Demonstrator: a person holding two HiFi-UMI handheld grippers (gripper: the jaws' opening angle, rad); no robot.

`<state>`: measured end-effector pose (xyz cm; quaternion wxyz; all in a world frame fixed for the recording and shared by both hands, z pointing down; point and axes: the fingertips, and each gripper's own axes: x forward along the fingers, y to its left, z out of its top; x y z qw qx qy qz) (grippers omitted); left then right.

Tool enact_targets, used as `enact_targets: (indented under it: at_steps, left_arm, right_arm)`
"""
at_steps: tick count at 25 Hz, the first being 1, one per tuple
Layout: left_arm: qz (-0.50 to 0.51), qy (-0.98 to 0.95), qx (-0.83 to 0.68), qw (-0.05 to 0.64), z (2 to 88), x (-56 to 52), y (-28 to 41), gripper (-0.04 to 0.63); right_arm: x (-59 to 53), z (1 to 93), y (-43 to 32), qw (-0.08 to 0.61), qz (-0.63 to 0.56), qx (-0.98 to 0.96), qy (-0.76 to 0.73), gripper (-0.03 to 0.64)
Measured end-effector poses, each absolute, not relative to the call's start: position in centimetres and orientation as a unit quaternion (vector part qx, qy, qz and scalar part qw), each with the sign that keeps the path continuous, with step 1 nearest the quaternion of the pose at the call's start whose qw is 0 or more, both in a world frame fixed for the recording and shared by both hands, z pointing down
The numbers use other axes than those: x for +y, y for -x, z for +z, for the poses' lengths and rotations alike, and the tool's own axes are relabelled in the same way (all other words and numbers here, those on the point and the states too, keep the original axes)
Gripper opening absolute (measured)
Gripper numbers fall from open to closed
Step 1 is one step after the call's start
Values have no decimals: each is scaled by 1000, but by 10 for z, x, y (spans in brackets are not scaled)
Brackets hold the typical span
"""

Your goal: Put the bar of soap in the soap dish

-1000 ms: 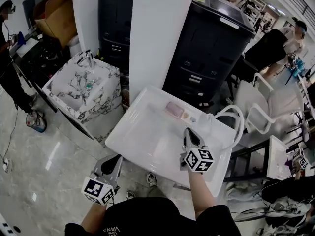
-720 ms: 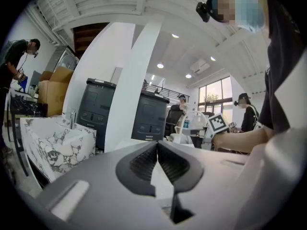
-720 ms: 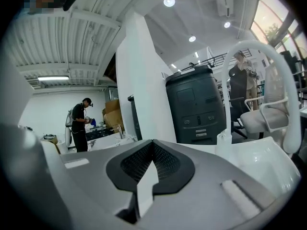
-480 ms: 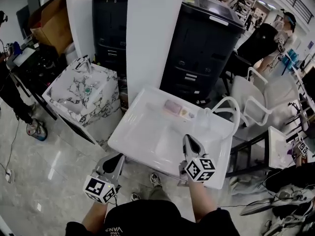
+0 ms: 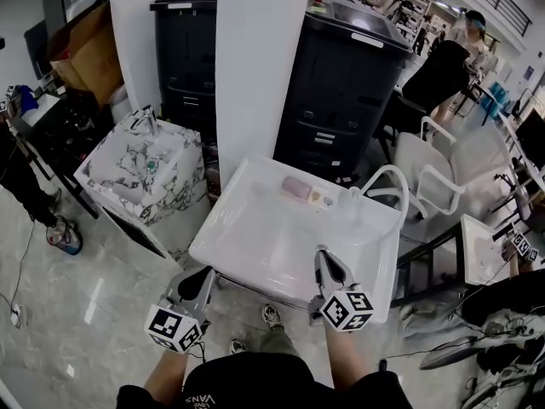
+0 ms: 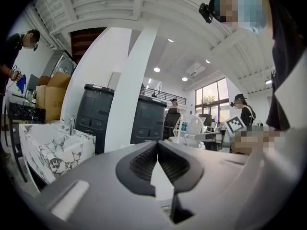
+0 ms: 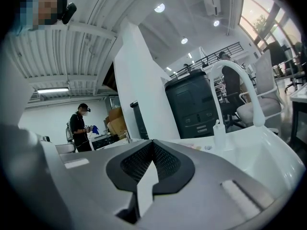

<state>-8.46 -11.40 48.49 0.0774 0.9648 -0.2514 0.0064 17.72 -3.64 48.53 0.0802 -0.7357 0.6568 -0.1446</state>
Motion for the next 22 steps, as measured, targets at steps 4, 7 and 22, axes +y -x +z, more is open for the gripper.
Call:
enact_targets:
  at_steps: [4,7,22]
  left_arm:
    - [1,-967,-243,77,483,-110,82,54]
    - [-2,-968,-240,78,481,-108,81,54]
    - [-8,-968,-233,96,486,-101,76,54]
  right_arm:
    - [-23,484,-168,90,-148,658,733,2]
    - [-14,479,-161,97,-147,661,730,2]
    - [0,475,-142,99,-155,671,719,2]
